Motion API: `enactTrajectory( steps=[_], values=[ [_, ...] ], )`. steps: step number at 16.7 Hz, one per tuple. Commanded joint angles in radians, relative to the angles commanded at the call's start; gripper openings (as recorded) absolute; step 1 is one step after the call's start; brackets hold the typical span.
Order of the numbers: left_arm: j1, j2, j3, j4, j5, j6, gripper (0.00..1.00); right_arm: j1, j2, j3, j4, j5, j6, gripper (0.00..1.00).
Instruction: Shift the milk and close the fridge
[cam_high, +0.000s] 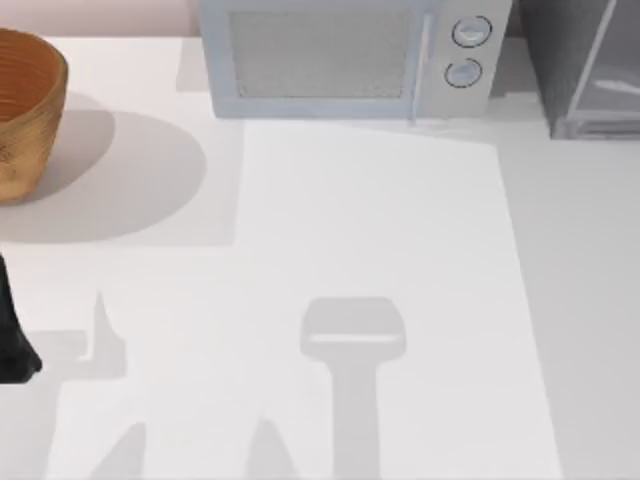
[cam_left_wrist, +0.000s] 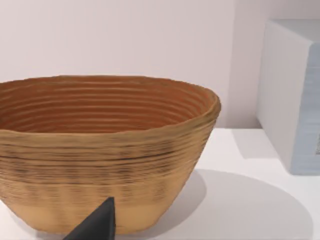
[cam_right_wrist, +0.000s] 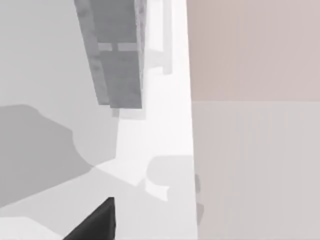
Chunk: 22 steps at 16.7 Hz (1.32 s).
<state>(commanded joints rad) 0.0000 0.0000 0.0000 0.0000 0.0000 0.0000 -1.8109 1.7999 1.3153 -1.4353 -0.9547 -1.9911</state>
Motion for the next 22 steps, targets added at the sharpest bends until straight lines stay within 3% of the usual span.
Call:
enactTrajectory(
  steps=[4, 8, 16, 22],
  values=[
    [0.000, 0.000, 0.000, 0.000, 0.000, 0.000, 1.00, 0.037, -0.001, -0.004, 0.028, 0.018, 0.029, 1.00],
    [0.000, 0.000, 0.000, 0.000, 0.000, 0.000, 1.00, 0.201, 0.004, -0.006, 0.197, 0.060, 0.190, 1.00],
    [0.000, 0.000, 0.000, 0.000, 0.000, 0.000, 1.00, 0.496, 0.024, -0.027, 0.646, 0.113, 0.824, 1.00],
    [0.000, 0.000, 0.000, 0.000, 0.000, 0.000, 1.00, 0.749, 0.021, -0.023, 1.046, 0.228, 1.272, 1.00]
  ],
)
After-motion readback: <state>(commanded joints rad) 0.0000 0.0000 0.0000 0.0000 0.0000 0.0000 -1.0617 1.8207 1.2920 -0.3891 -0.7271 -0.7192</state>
